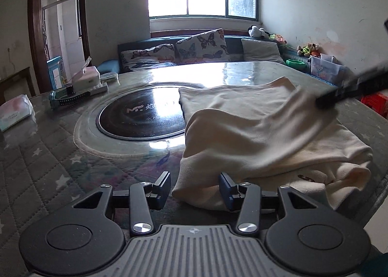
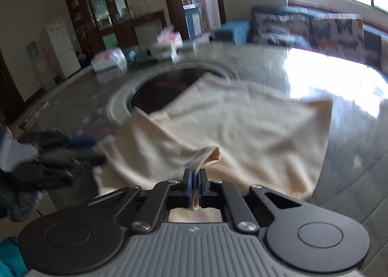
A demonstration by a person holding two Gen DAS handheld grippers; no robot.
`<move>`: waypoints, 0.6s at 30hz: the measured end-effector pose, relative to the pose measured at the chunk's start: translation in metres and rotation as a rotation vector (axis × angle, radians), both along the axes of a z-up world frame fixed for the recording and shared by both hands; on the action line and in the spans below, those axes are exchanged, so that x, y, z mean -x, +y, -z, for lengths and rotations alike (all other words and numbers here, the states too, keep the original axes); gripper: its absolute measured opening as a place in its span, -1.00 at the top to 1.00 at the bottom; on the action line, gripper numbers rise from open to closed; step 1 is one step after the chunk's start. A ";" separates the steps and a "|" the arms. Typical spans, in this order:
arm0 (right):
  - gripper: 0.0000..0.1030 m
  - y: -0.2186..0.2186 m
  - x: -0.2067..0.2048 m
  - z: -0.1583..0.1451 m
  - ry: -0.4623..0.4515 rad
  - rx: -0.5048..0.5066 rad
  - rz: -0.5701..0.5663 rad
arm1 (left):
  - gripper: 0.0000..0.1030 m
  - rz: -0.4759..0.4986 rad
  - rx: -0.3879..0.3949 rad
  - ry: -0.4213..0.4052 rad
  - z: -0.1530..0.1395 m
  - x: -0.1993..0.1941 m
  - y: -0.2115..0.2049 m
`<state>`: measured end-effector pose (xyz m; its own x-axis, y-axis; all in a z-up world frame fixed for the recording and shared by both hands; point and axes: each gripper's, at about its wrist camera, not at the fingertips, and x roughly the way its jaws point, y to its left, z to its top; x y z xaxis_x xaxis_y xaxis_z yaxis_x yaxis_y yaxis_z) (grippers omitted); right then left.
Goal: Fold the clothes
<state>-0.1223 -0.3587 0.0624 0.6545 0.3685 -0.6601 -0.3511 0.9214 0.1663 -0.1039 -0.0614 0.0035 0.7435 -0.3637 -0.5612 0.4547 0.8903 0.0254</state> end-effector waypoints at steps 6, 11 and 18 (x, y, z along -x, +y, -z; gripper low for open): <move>0.92 0.019 0.005 -0.067 -0.181 0.035 -0.055 | 0.08 -0.001 0.006 -0.009 0.001 0.001 -0.002; 0.93 0.034 0.000 -0.101 -0.271 0.072 -0.075 | 0.17 0.011 -0.039 -0.051 0.002 0.008 -0.007; 0.93 0.019 0.010 -0.092 -0.231 0.097 -0.013 | 0.74 0.015 -0.033 -0.071 -0.001 0.014 -0.001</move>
<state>-0.1324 -0.3402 0.1541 0.7878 0.3201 -0.5262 -0.3813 0.9244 -0.0084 -0.1178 -0.0627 0.0042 0.7766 -0.3572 -0.5189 0.4639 0.8816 0.0875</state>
